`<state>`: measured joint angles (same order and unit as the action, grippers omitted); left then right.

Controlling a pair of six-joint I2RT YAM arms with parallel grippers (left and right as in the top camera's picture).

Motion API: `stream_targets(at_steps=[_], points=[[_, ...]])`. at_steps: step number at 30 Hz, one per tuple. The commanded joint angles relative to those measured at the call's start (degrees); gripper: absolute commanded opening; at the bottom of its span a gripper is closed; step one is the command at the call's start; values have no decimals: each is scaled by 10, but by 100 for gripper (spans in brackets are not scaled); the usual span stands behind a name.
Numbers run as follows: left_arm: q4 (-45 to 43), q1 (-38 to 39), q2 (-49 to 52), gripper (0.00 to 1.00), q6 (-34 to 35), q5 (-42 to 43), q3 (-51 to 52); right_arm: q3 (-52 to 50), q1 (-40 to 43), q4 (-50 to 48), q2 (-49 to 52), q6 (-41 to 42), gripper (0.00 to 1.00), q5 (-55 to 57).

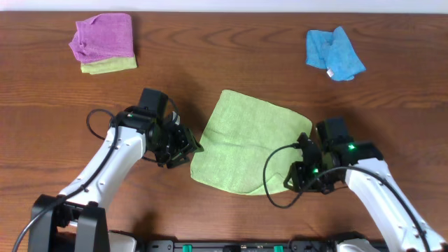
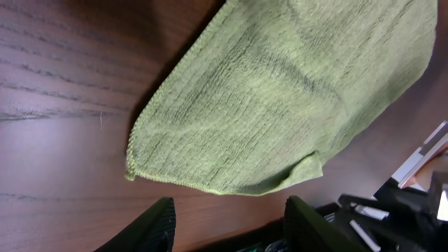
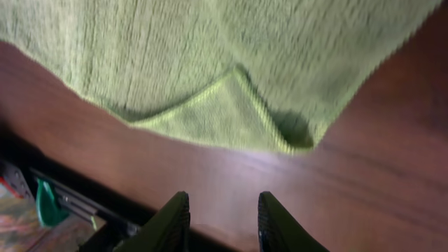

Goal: Fold the cloth
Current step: 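Open both grippers and pull them back from the flat cloth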

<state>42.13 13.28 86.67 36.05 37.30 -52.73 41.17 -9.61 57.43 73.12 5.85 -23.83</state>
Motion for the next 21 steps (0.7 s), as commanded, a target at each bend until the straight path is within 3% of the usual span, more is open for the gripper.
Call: stream_targets(at_steps=[1,6,8,12,15,20,21], points=[[-2,-3,-3,52,4,-2,0,-2,-2,9,-19,-6,32,5],[-6,-3,-3,52,4,-3,0,-2,-2,-38,-25,46,33,91],[-5,-3,-3,52,3,-2,0,-2,-2,-57,-25,62,39,93],[29,-2,-2,60,-21,-7,2,-2,-2,-37,-25,70,53,19],[69,-3,-2,58,-42,-11,14,-2,-2,2,-35,79,62,-66],[74,-27,-2,54,-43,10,50,-2,-2,78,-162,103,63,-52],[70,-36,-2,54,-44,18,60,-2,-2,93,-208,115,70,-31]])
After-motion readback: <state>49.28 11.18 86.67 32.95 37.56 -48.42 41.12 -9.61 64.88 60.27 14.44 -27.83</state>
